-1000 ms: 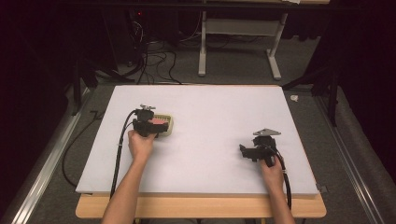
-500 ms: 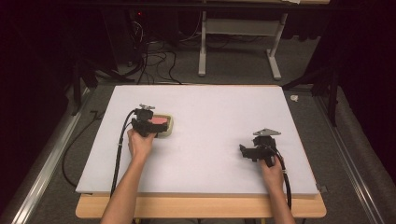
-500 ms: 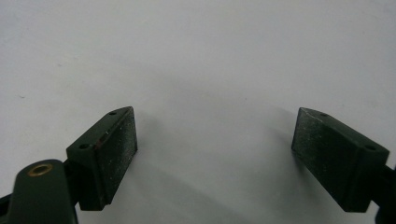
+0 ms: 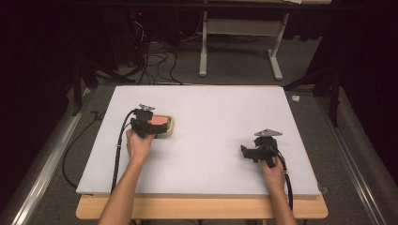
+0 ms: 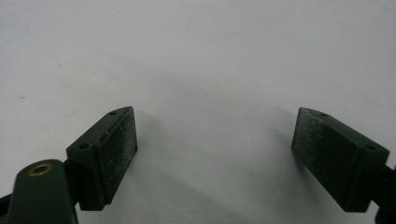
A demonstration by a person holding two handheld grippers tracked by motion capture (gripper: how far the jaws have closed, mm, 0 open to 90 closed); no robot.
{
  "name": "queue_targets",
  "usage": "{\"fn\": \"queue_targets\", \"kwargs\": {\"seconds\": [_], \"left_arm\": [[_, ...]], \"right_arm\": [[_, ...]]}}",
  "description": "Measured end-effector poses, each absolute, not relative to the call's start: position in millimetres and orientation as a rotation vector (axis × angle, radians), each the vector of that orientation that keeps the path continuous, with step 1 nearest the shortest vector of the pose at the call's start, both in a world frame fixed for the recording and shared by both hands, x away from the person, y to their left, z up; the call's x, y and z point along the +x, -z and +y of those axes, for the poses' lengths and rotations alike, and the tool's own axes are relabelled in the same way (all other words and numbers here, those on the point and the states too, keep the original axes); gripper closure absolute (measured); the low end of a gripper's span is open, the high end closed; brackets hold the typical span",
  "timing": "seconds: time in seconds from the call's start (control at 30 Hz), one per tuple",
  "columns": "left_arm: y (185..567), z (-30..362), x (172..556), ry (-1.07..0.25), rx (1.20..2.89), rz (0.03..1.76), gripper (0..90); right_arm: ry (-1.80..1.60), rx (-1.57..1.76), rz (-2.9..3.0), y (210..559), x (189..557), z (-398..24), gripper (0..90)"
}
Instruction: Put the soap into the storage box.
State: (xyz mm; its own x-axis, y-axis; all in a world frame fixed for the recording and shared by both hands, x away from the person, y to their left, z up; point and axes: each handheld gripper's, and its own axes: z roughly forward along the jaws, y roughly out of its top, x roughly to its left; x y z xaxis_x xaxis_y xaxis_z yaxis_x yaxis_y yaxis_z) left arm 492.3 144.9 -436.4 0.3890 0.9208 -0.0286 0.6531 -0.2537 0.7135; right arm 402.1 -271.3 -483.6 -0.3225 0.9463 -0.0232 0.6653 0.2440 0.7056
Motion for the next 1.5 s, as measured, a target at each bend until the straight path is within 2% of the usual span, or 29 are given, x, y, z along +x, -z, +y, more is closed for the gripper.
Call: {"fn": "queue_targets", "kwargs": {"seconds": [1.5], "left_arm": [[388, 141, 434, -0.527, 1.969, 1.088, 12.9]], "right_arm": [[-0.838, 1.469, 2.074, 484, 402, -271, 14.8]]}}
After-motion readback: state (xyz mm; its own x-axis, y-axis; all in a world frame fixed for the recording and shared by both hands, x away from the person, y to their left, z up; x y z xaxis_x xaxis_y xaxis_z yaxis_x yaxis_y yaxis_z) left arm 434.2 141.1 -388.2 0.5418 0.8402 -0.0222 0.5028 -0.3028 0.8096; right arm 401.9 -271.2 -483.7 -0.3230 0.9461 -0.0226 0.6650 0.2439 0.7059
